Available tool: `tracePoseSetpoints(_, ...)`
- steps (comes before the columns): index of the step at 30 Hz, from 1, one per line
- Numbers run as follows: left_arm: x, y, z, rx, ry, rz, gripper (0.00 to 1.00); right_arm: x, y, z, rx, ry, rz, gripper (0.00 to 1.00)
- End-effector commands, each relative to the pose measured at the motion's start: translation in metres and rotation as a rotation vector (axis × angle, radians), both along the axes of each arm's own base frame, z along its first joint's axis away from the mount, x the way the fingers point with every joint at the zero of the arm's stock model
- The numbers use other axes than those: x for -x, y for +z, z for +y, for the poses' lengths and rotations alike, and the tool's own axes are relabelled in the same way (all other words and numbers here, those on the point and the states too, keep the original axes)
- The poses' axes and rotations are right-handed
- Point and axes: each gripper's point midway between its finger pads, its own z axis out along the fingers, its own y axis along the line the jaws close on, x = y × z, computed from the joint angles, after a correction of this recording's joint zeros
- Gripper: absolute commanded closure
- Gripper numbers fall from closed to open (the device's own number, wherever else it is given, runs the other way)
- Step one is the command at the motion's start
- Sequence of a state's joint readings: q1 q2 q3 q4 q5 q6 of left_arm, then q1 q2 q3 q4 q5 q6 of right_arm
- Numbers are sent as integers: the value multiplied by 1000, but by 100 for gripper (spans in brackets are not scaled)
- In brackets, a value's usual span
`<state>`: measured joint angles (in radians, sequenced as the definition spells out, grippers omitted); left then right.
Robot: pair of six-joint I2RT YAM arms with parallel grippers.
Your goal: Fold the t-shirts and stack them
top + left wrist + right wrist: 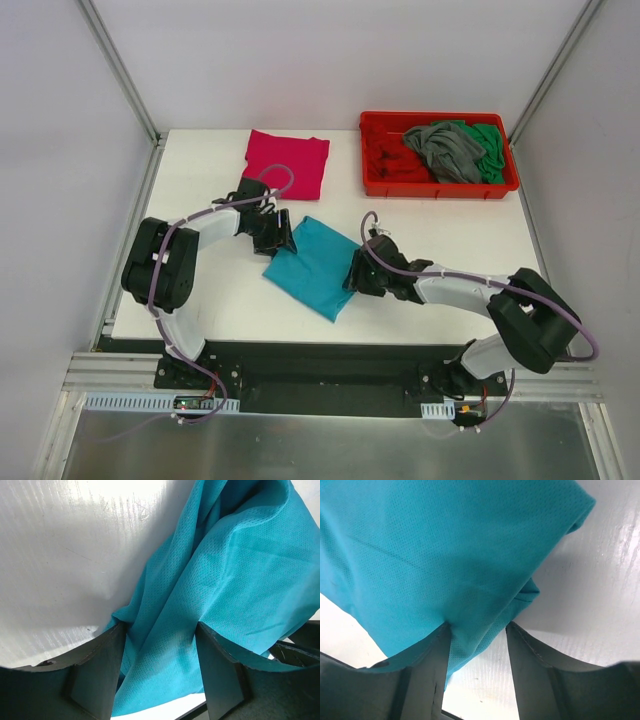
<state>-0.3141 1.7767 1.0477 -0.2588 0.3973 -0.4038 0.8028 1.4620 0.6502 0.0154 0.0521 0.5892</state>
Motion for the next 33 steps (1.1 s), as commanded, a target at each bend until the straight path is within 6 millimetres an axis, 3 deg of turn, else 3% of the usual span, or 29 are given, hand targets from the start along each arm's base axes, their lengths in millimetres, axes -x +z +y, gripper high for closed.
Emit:
tracePoseSetpoints(1, 33, -41, 6, -99, -33, 118, 42, 13, -29, -30, 151, 58, 64, 50)
tracePoseSetpoints(5, 53, -49, 2, -125, -46, 158, 42, 2, -32, -38, 190, 74, 84, 60)
tracePoseSetpoints(10, 79, -50, 6, -128, 54, 235, 49, -21, -37, -64, 292, 86, 104, 63)
tracePoseSetpoints(15, 99, -47, -6, -171, 60, 224, 54, -44, -35, -52, 293, 185, 79, 67)
tracePoseSetpoints(19, 94, -45, -9, -191, 89, 202, 54, -62, -23, -52, 293, 202, 31, 67)
tracePoseSetpoints(22, 90, -36, -8, -186, 109, 176, 48, -68, -9, -61, 306, 181, 2, 64)
tracePoseSetpoints(28, 84, -14, 0, -200, 142, 103, 38, -67, 19, -81, 338, 130, -47, 52)
tracePoseSetpoints(33, 74, -4, 2, -209, 173, 53, 31, -66, 59, -108, 366, 6, -149, 43)
